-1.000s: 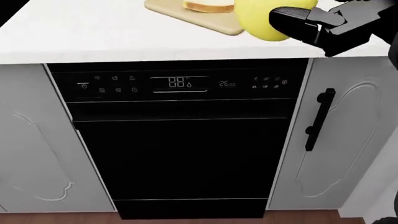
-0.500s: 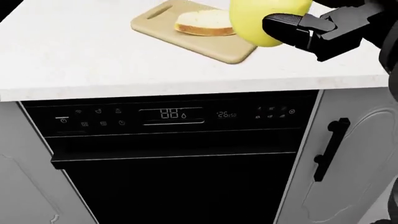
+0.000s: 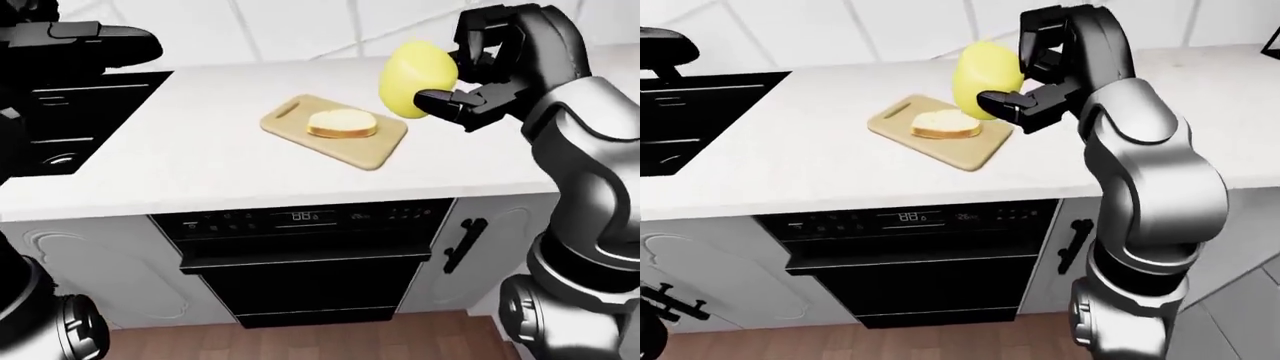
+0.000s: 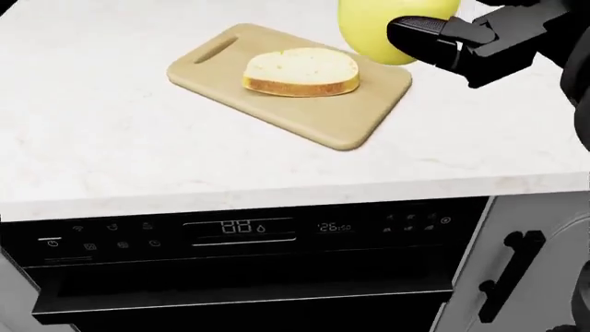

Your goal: Pick up the wedge of cheese and place it on the slice of bread to prepare a simple cheese on bread dish.

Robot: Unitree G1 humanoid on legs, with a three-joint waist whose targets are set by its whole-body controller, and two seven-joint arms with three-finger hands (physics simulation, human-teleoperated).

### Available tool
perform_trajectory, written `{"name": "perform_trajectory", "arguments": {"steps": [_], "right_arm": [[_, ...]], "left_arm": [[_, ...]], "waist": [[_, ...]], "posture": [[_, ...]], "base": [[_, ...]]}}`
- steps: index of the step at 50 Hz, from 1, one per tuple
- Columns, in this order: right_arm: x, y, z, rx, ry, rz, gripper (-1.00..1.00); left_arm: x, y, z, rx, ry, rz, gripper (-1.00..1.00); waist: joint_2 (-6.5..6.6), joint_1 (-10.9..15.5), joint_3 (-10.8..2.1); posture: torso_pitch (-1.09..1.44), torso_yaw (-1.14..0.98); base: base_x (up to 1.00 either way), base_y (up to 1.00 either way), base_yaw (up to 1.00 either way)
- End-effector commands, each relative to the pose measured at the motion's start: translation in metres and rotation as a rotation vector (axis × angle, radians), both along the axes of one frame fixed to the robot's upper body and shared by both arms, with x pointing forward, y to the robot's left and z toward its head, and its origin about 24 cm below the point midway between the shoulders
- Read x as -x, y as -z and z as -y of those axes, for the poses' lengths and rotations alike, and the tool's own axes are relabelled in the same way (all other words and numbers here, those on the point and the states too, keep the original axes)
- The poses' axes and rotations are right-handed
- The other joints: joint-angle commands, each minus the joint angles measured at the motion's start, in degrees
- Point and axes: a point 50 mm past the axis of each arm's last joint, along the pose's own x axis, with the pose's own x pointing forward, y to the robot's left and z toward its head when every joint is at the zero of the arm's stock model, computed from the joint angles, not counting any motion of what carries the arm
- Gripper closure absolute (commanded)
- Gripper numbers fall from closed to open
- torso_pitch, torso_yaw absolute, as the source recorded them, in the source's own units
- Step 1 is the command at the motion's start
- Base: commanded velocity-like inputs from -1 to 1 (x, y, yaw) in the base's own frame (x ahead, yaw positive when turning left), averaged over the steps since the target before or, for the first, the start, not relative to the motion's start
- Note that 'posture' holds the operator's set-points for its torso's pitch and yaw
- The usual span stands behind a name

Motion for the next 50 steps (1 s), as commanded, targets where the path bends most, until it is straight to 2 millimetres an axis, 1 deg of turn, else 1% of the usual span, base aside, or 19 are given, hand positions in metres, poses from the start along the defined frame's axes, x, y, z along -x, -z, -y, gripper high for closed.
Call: {"name": "perform_trajectory", "arguments": {"steps": [1, 3, 5, 8, 9, 10, 11, 12, 13, 15, 17, 18, 20, 21, 24, 30, 37, 43, 50], "right_arm": [[0.009, -0.021, 0.006, -0.006, 0.031, 0.117, 1.0], [0.009, -0.02, 0.006, -0.006, 0.03, 0.115, 1.0], [0.009, -0.02, 0.006, -0.007, 0.031, 0.114, 1.0], [0.009, -0.02, 0.006, -0.006, 0.029, 0.113, 1.0], [0.009, -0.02, 0.005, -0.006, 0.028, 0.113, 1.0], [0.008, -0.02, 0.005, -0.006, 0.028, 0.113, 1.0], [0.009, -0.02, 0.006, -0.008, 0.029, 0.116, 1.0], [0.009, -0.02, 0.006, -0.008, 0.03, 0.116, 1.0], [0.009, -0.02, 0.006, -0.01, 0.029, 0.116, 1.0], [0.009, -0.02, 0.005, -0.009, 0.027, 0.115, 1.0], [0.008, -0.02, 0.003, -0.011, 0.016, 0.118, 1.0], [0.009, -0.02, 0.003, -0.011, 0.013, 0.122, 1.0], [0.01, -0.02, 0.002, -0.011, 0.008, 0.121, 1.0], [0.009, -0.02, 0.002, -0.01, 0.007, 0.121, 1.0], [0.009, -0.021, 0.0, -0.007, 0.002, 0.12, 1.0], [0.007, -0.02, -0.005, -0.004, -0.022, 0.112, 1.0], [-0.002, -0.021, -0.015, -0.004, -0.031, 0.062, 1.0], [-0.022, -0.042, -0.033, 0.054, -0.041, -0.029, 1.0], [-0.041, -0.073, -0.054, -0.008, -0.104, -0.086, 1.0]], "left_arm": [[0.008, -0.015, 0.004, -0.018, 0.011, 0.086, -1.0], [0.008, -0.015, 0.004, -0.019, 0.011, 0.085, -1.0], [0.008, -0.015, 0.005, -0.02, 0.011, 0.085, -1.0], [0.008, -0.014, 0.005, -0.02, 0.011, 0.084, -1.0], [0.008, -0.014, 0.005, -0.019, 0.011, 0.084, -1.0], [0.008, -0.014, 0.005, -0.021, 0.009, 0.083, -1.0], [0.007, -0.014, 0.005, -0.022, 0.01, 0.083, -1.0], [0.007, -0.014, 0.005, -0.022, 0.01, 0.082, -1.0], [0.007, -0.014, 0.006, -0.022, 0.01, 0.083, -1.0], [0.008, -0.015, 0.004, -0.019, 0.008, 0.085, -1.0], [0.008, -0.015, 0.004, -0.017, 0.006, 0.086, -1.0], [0.008, -0.015, 0.003, -0.017, 0.006, 0.087, -1.0], [0.01, -0.016, 0.003, -0.015, 0.005, 0.089, -1.0], [0.01, -0.016, 0.002, -0.015, 0.004, 0.09, -1.0], [0.01, -0.016, 0.003, -0.015, 0.004, 0.09, -1.0], [0.008, -0.014, 0.006, -0.021, 0.007, 0.083, -1.0], [0.004, -0.011, 0.004, -0.021, 0.004, 0.077, -1.0], [0.005, -0.011, 0.003, -0.016, 0.001, 0.076, -1.0], [0.004, -0.011, 0.002, -0.016, 0.0, 0.076, -1.0]], "waist": [[0.42, -0.53, -2.19], [-0.47, -0.41, -2.22], [-1.53, -0.31, -1.74], [-3.62, 0.02, -1.63], [-4.73, 0.21, -1.78], [-6.35, 0.38, -2.2], [-6.61, 0.8, -2.92], [-5.63, 0.05, -2.03], [-6.29, 0.28, -0.12], [-5.53, 0.13, -0.6], [-4.55, -0.07, -0.13], [-3.85, -0.29, 0.02], [-1.44, -0.87, -0.21], [-2.64, -0.96, 0.09], [-2.67, -1.07, -1.01], [-3.31, -0.86, -1.22], [-3.32, -0.76, -1.2], [-2.78, -1.15, -0.89], [-2.13, -1.39, -0.66]], "posture": [[0.0, 0.0], [0.0, 0.0], [0.0, 0.0], [0.0, 0.0], [0.0, 0.0], [0.0, 0.0], [0.0, 0.0], [0.0, 0.0], [0.0, 0.0], [0.0, 0.0], [0.0, 0.0], [0.0, 0.0], [0.0, 0.0], [0.0, 0.0], [0.0, 0.0], [0.0, 0.0], [0.0, 0.0], [0.0, 0.0], [0.0, 0.0]], "base": [[0.15, 0.0, 0.0], [0.14, 0.0, 0.0], [0.14, 0.0, 0.0], [0.14, 0.0, 0.0], [0.14, 0.0, 0.0], [0.13, 0.0, 0.0], [0.13, 0.0, 0.0], [0.14, 0.0, 0.0], [0.04, 0.0, 0.0], [0.0, 0.0, 0.0], [0.0, 0.0, 0.0], [0.0, 0.0, 0.0], [0.0, 0.0, 0.0], [0.0, 0.0, 0.0], [0.0, 0.0, 0.0], [0.0, 0.0, 0.0], [0.0, 0.0, 0.0], [0.0, 0.0, 0.0], [0.0, 0.0, 0.0]]}}
